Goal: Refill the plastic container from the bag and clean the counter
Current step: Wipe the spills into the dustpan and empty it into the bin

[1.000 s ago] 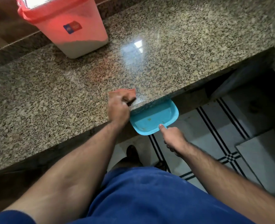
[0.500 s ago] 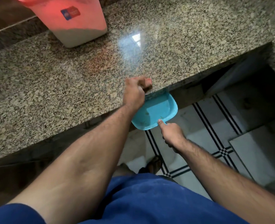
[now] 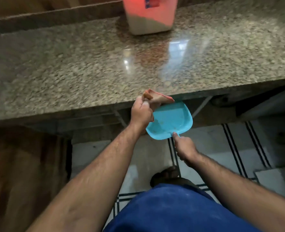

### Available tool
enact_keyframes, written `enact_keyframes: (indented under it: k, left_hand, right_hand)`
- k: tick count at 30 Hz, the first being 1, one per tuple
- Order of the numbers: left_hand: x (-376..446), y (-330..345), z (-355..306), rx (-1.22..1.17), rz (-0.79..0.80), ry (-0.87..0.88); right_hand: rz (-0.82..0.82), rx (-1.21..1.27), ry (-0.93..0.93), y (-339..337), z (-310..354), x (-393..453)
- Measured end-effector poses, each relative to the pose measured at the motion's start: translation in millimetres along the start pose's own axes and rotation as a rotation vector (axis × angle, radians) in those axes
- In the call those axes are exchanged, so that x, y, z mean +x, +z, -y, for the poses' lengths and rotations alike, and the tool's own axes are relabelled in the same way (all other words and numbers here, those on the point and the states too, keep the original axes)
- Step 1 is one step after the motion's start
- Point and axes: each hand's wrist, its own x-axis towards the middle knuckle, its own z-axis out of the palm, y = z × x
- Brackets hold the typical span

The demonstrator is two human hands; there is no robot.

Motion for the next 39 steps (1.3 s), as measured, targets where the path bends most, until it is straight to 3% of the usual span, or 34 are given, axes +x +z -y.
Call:
enact_keyframes:
  k: [4, 8, 12, 16, 26, 33, 35, 37, 39]
  left_hand:
    - [-47, -138, 29, -0.121, -0.265, -0.038]
    - [-108, -260, 89, -0.276, -0.518, -0.221]
    - [-166, -339, 138, -0.385, -0.675, -0.349]
    - [-216, -402, 192, -0.476, -0.899, -0.345]
    - [-279, -483, 338, -0.778, -1.275, -0.531]
    - [-278, -495, 451, -1.128, -1.333, -0.537]
    - [-271, -500, 470, -0.923, -1.283, -0.707]
    - [-265, -508, 472, -0.355, -1.048, -0.926]
    - [-265, -506, 470, -0.147, -0.949, -0.955]
  right_hand:
    - [0.126, -0.074, -0.012, 77, 3, -44]
    - [0.256, -0.158, -0.031, 169, -1, -92]
    - [0.360, -0.275, -0.084, 249, 5, -146]
    - [0.463, -0.385, -0.145, 330, -2, -176]
    - [0.698, -0.907, -0.167, 508, -53, -162]
    - [0.759, -1.072, -0.150, 613, -127, -126]
    - [0.771, -1.120, -0.110, 637, -148, -117]
    - [0.764, -1.131, -0.080, 658, -165, -110]
    - [0.743, -1.109, -0.064, 674, -173, -110]
